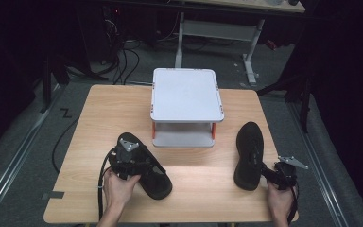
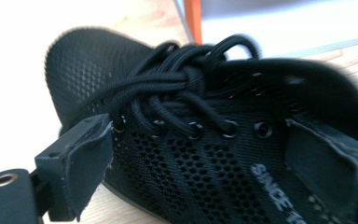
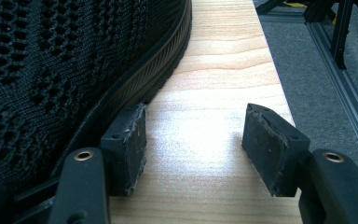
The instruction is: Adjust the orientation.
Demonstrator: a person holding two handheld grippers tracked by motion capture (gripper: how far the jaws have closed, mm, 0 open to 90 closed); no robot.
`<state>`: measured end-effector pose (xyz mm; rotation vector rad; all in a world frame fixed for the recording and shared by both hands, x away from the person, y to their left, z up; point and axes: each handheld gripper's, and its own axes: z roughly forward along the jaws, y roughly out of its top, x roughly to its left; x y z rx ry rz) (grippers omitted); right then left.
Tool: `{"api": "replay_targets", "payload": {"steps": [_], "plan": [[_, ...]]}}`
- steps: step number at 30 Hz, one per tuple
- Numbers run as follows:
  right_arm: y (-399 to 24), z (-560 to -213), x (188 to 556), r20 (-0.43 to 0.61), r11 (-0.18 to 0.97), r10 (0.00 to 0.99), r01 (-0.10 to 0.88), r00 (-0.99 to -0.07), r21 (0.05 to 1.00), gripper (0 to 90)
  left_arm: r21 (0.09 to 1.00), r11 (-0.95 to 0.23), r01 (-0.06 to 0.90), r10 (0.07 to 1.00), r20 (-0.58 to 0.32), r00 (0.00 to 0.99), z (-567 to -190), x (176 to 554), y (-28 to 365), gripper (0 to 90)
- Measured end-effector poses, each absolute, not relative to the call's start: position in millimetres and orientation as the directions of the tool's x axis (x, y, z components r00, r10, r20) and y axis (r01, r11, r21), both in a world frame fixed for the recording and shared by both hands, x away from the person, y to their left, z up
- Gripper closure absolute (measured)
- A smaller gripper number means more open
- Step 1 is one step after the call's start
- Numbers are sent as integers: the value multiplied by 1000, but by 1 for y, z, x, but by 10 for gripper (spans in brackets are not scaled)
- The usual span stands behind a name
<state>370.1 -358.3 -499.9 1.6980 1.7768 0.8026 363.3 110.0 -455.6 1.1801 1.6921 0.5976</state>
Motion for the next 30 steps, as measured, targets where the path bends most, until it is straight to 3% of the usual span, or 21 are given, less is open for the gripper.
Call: {"api": "replay_targets", "payload": {"steps": [6,8,13,15,17,19,22,23,30], "plan": [[-358,-500,370,19,19,999,671,-49,741,396,795,447,410,888,-450,-96,-467,368,110,132],[-358,-500,370,12,26,999,670,-52,742,397,820,399,409,912,-401,-85,-471,367,108,210],[-358,-500,370,14,24,999,671,-50,741,396,859,348,374,935,-349,-68,-477,361,106,292],[-358,-500,370,11,25,999,671,-50,741,397,863,349,365,935,-350,-65,-478,359,106,384],[-358,-500,370,8,26,999,671,-48,741,399,871,330,363,941,-333,-57,-479,357,105,414],[-356,-500,371,-10,42,999,671,-52,740,403,877,301,375,951,-305,-50,-478,356,102,522],[-356,-500,371,-11,44,999,671,-53,740,403,881,289,374,956,-289,-58,-476,356,105,556],[-356,-500,371,-11,45,998,671,-55,740,403,884,291,365,955,-292,-53,-476,354,109,660],[-356,-500,371,-12,45,998,671,-54,740,403,886,300,354,952,-304,-45,-474,356,114,743]]}}
